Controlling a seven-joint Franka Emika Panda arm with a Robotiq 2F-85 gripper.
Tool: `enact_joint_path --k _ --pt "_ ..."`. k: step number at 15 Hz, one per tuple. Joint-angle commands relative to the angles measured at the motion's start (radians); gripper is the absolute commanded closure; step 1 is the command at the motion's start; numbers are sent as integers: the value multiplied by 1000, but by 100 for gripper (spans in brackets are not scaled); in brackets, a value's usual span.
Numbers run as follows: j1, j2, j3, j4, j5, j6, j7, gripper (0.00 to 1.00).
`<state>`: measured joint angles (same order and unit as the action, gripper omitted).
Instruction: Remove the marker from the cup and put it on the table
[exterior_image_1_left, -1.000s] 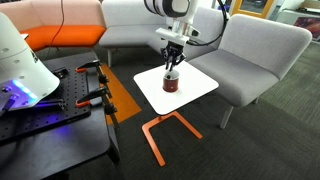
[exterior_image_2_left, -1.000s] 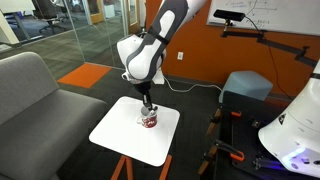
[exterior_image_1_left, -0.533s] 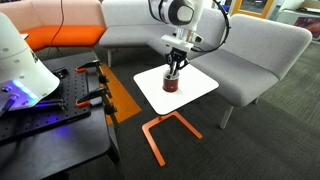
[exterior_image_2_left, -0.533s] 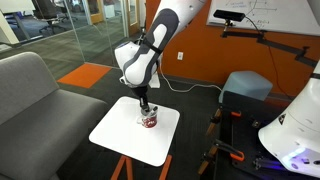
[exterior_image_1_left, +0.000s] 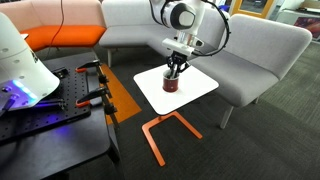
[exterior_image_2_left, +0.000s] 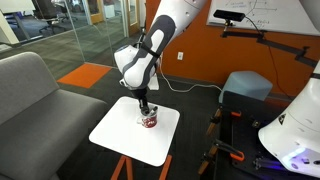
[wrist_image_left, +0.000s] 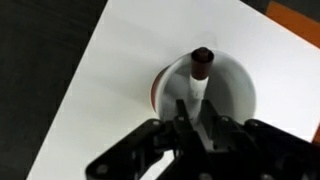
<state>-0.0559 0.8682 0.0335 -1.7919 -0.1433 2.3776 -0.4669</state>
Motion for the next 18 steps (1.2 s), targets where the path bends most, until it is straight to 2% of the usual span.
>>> enact_joint_path --k 1,3,5,7,8,9,10,11,12,13,14,18 --pt "-30 -2 31 20 -3 -82 -19 61" --pt "-38 -5 41 21 5 -124 -22 57" --pt "-38 -4 40 27 2 -161 -18 58" --pt "-37 0 37 34 -4 -188 -17 66" --pt "-35 2 34 37 -10 -193 -16 65" --pt "-32 3 30 38 -15 -193 -13 69" --pt "-31 4 29 38 -20 -186 -16 90" --pt "-31 3 31 36 -23 -181 -20 92" --pt "-29 -1 30 34 -27 -182 -19 99" --pt "-23 -7 27 34 -36 -197 -15 100" --pt "-11 -18 20 32 -47 -214 -2 95" --pt "29 -109 10 5 -109 -332 21 95"
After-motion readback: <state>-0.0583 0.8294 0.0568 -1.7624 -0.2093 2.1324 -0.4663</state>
